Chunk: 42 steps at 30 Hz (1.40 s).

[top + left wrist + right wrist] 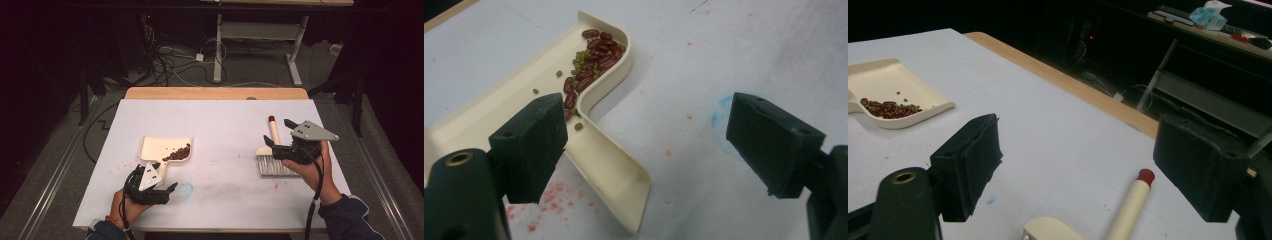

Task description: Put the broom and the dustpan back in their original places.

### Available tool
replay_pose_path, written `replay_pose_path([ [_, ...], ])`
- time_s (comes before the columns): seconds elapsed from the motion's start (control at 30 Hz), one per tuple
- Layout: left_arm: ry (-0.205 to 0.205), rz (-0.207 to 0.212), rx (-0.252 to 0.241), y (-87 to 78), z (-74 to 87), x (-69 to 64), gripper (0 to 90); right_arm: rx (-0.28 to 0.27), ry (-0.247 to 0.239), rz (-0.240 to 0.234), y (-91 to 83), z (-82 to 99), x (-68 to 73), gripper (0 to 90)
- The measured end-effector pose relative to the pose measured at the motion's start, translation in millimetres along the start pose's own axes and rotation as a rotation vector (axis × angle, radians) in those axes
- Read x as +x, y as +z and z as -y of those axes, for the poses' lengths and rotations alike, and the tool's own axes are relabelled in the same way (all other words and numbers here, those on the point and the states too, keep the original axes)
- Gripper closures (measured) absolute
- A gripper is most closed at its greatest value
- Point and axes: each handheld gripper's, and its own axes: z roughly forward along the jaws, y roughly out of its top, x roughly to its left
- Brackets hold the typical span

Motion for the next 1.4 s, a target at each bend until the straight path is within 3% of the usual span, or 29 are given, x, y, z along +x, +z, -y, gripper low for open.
replay_pose_path([
  [0.47,0.008,0.001,0.005,0.4,-0.3,-0.9,16.2,-0.002,-0.024,0.007,-13.6,8.7,0.1,19.2],
  [1.4,0.028,-0.003,0.009,1.2,-1.5,-2.3,16.2,0.000,-0.073,0.032,-23.6,36.8,1.2,19.0],
])
